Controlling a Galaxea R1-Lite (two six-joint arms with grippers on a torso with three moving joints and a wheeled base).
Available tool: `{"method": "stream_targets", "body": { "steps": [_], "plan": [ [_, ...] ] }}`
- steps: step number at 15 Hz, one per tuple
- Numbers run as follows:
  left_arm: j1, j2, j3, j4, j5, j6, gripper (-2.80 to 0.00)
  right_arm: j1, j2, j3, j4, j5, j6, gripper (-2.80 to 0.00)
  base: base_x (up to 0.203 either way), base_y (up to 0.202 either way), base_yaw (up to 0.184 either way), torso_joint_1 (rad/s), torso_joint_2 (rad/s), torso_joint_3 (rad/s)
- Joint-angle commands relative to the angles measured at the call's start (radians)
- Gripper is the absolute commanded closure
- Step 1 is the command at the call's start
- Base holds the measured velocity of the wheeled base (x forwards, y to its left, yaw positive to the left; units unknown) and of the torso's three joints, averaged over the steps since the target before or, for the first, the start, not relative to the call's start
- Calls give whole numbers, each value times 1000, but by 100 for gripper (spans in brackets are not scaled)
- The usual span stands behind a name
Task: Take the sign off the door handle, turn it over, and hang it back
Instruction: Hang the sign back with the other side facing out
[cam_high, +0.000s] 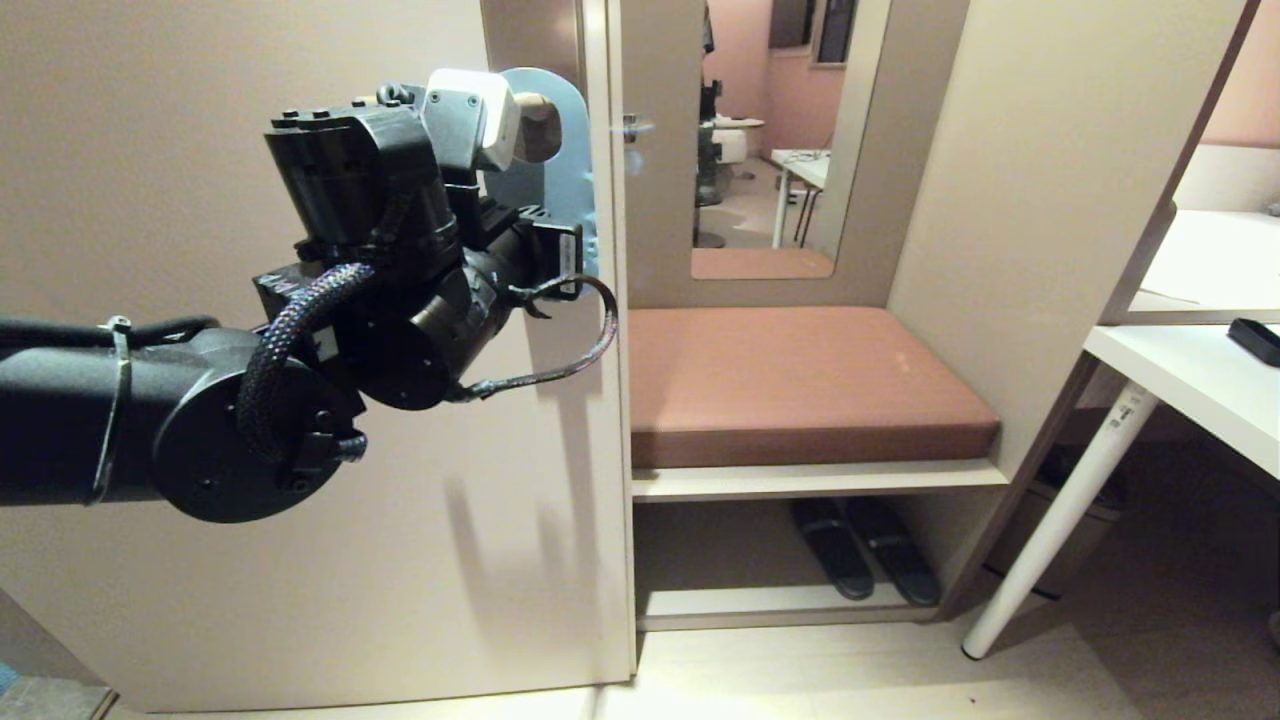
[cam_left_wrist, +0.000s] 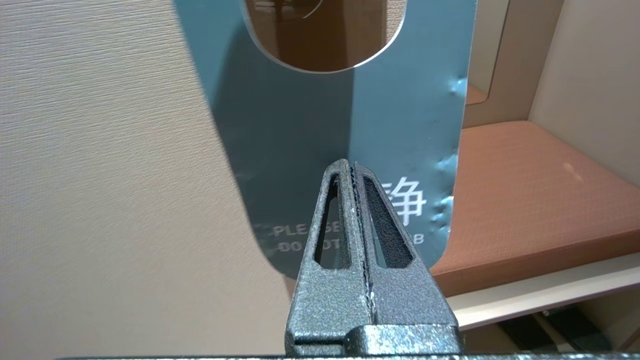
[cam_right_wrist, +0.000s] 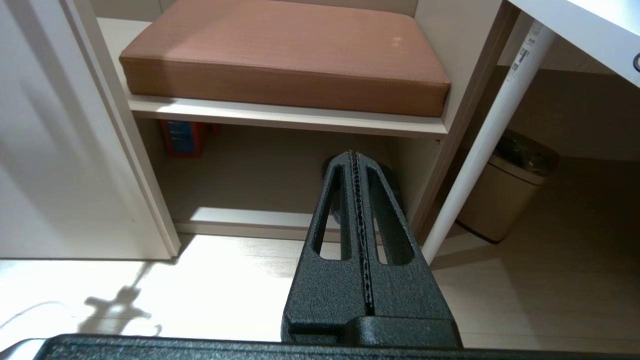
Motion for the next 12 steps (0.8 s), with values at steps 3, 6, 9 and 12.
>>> {"method": "stream_targets", "body": {
  "steps": [3,6,9,12],
  "plan": [
    [-10,-62,53,-4,20,1,0,1,0,0,0,0,-1,0,0,0,0,0,0,0],
    [-19,-109,103,-4,23,2,0,1,0,0,0,0,-1,0,0,0,0,0,0,0],
    [-20,-148,141,-4,41,4,0,1,0,0,1,0,-1,0,0,0,0,0,0,0],
    [-15,-192,195,-4,50,4,0,1,0,0,0,0,-1,0,0,0,0,0,0,0]
  ]
}}
